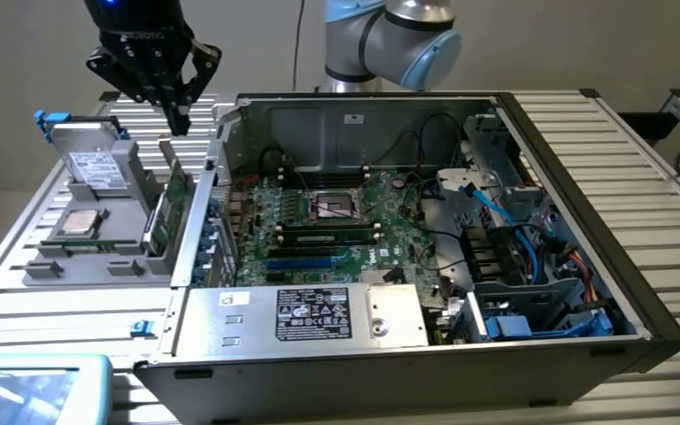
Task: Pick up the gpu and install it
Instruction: 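Reach for the gpu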
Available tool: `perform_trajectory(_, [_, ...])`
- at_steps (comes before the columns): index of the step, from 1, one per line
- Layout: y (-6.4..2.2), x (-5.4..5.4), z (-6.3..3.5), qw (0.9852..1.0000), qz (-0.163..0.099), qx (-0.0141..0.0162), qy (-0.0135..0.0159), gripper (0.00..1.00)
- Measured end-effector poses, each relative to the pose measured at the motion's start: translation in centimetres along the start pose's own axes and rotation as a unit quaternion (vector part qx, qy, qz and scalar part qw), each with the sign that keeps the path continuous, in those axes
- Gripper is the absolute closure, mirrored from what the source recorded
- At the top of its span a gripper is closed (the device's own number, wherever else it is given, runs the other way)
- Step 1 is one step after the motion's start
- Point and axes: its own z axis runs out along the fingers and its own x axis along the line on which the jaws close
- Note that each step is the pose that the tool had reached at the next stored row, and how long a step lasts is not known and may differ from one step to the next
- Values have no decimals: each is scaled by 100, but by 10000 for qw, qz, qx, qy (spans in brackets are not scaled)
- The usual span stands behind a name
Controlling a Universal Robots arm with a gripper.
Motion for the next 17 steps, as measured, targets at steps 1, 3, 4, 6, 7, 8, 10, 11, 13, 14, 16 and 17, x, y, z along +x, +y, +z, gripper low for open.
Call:
perform_trajectory(1, [-3,43,4,10000,0,-10,0,88])
perform_trajectory(3, [-15,187,23,10000,0,-29,2,88])
perform_trajectory(4, [-18,234,33,10000,0,-32,1,88])
perform_trajectory(6, [-25,323,50,10000,0,-39,0,88])
perform_trajectory(7, [-27,357,53,10000,0,-43,1,88])
perform_trajectory(8, [-29,378,55,10000,1,-42,1,88])
perform_trajectory(10, [-34,451,64,10000,0,-44,-3,88])
perform_trajectory(11, [-38,495,72,10000,0,-46,-15,88])
perform_trajectory(13, [-45,580,90,10000,-3,-50,-46,88])
perform_trajectory(14, [-48,611,97,10000,-4,-52,-76,88])
perform_trajectory(16, [-51,654,106,9998,-11,-59,-178,88])
perform_trajectory(17, [-53,674,109,9997,-14,-63,-232,88])
